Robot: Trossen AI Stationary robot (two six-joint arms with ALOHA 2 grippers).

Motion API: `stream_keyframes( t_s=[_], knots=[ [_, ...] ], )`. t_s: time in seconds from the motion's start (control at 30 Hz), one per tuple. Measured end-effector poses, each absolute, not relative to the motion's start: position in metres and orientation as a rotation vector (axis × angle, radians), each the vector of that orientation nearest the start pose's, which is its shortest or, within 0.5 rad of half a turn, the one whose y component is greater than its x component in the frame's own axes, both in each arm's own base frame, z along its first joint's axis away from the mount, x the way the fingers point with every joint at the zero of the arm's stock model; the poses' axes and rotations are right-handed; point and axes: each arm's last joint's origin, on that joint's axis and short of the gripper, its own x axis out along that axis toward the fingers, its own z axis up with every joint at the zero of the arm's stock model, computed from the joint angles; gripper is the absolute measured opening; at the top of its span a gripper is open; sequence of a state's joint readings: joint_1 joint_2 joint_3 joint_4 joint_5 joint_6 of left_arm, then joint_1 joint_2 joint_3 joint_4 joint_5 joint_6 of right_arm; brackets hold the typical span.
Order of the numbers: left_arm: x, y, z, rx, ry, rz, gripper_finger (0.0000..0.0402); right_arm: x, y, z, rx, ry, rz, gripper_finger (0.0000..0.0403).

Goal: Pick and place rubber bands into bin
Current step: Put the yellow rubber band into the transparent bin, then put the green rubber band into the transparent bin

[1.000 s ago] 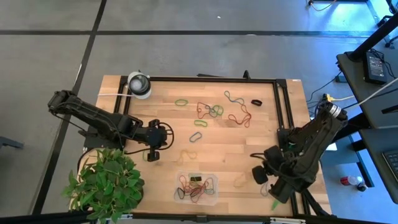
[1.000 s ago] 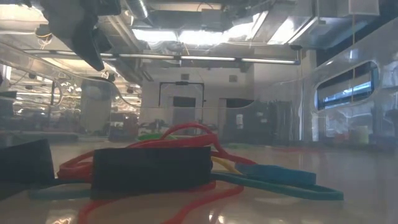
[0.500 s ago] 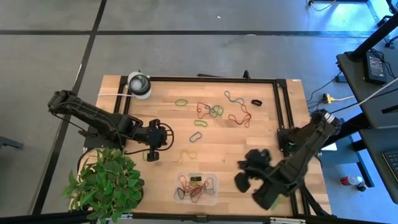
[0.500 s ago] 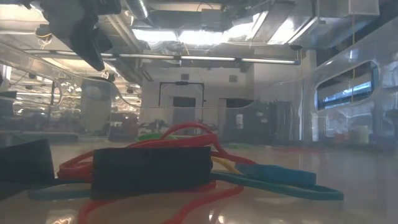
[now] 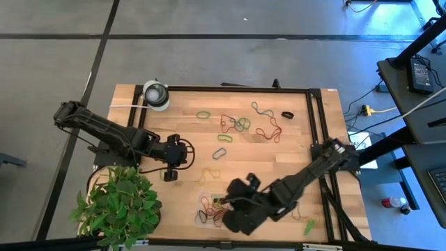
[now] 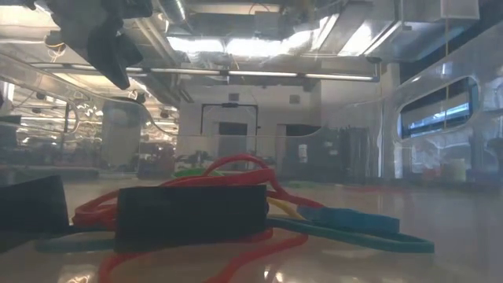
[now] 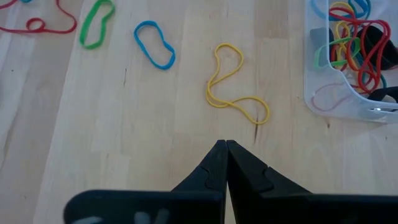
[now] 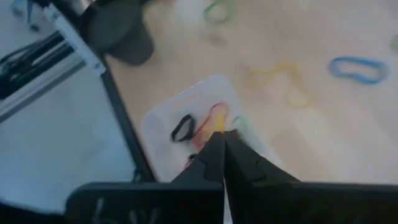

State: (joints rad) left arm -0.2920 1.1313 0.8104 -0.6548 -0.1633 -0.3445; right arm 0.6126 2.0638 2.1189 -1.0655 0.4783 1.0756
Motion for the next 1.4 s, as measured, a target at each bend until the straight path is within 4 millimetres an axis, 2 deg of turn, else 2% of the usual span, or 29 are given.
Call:
stream_keyframes(
  t_s=[0.13, 0.3, 0.73, 0.83, 1.0, 1.23, 1.4],
  knots=[
    [0.205, -0.057, 0.242, -0.098, 0.956, 0.046, 0.0002, 0.380, 0.242, 0.320, 0.495, 0.896, -0.297, 0.0000],
    [0.205, -0.057, 0.242, -0.106, 0.956, 0.050, 0.0001, 0.391, 0.244, 0.297, 0.512, 1.033, -0.310, 0.0000],
    [0.206, -0.055, 0.243, -0.123, 0.935, 0.118, 0.0003, 0.410, 0.253, 0.214, 0.583, 1.340, -0.421, 0.0000],
    [0.206, -0.056, 0.243, -0.134, 0.934, 0.122, 0.0003, 0.414, 0.251, 0.200, 0.592, 1.391, -0.427, 0.0000],
    [0.206, -0.055, 0.243, -0.146, 0.929, 0.147, 0.0004, 0.420, 0.247, 0.197, 0.616, 1.399, -0.410, 0.0024],
    [0.206, -0.055, 0.243, -0.149, 0.929, 0.151, 0.0030, 0.420, 0.248, 0.209, 0.624, 1.383, -0.392, 0.0093],
    [0.206, -0.054, 0.243, -0.137, 0.922, 0.170, 0.0045, 0.417, 0.246, 0.232, 0.581, 1.374, -0.334, 0.0121]
  ],
)
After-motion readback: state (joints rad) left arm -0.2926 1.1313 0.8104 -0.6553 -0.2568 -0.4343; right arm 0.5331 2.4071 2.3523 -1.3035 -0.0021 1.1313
